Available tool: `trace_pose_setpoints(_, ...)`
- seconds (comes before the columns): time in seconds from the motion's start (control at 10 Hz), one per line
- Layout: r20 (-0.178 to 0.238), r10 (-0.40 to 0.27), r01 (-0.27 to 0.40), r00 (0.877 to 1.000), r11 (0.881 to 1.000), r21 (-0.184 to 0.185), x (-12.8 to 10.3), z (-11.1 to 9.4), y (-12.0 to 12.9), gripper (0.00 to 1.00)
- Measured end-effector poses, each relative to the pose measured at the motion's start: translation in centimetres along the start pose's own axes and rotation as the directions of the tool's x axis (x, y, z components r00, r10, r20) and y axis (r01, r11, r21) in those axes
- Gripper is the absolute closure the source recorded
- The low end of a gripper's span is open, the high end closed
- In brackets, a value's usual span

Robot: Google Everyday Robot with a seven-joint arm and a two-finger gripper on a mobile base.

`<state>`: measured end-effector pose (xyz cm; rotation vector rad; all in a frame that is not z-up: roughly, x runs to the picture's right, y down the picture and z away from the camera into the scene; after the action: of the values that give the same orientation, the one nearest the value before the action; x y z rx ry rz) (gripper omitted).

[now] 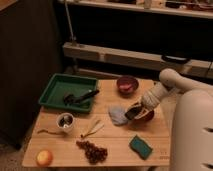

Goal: Wipe red bowl with eraser

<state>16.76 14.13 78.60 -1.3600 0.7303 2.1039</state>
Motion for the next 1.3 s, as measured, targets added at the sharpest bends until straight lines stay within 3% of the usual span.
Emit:
trace_pose_setpoints(0.4,0.007,0.026,-0.026,1.0,1.0,-0.013,-0.9,-1.2,-2.3,1.0)
trace_pose_setpoints(0.7,0.017,0.059,-0.058,0.998,0.998,-0.033,-2.4,-2.5,-2.2,1.0)
trace_pose_setpoints(1.0,0.025,0.077,-0.076,0.997,0.996,-0.037,-3.6,-3.2,-0.7,1.0)
trace_pose_setpoints(1.3,0.024,0.049,-0.048,0.999,0.999,-0.016,-2.9,-2.4,2.0,1.0)
